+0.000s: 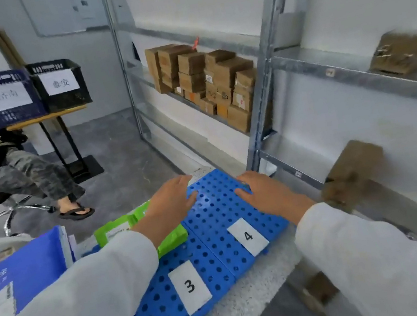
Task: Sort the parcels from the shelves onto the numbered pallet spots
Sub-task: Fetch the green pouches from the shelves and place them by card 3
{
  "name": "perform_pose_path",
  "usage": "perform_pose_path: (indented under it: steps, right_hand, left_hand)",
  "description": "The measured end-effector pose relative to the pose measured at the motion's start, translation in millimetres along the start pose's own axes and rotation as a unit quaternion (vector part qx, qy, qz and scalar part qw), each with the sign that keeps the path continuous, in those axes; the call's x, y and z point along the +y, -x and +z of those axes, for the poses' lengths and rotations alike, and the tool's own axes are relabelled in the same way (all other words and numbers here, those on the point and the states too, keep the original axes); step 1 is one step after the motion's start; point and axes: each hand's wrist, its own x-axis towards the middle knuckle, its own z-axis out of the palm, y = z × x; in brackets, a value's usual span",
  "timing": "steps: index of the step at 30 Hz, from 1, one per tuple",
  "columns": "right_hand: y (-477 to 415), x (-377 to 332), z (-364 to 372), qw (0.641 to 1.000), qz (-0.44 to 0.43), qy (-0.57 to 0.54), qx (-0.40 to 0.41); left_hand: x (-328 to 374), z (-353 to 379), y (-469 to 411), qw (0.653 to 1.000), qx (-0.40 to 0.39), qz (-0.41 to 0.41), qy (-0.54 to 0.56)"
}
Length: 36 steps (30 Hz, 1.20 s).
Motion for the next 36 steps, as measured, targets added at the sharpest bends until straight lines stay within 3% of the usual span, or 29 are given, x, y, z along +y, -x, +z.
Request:
perform_pose_path:
  steps: [9,18,29,36]
  right_hand:
    - [130,67,-66,0.982,0.156,0.084,0.066]
    - [303,124,-110,0.936,0.305,0.052,0.169]
    - [584,149,-88,0.859,0.468,0.04,0.202]
    - [731,144,-72,0.814,0.53,0.028,0.237]
  left_hand:
    - [147,1,-12,0.973,0.014,0.228,0.006]
    - [320,14,30,0.919,-0.032,0.392,0.016]
    - [522,61,198,0.834,-0.102,0.537,0.08]
    - [616,81,307,0.754,-0.129,0.636,0.102]
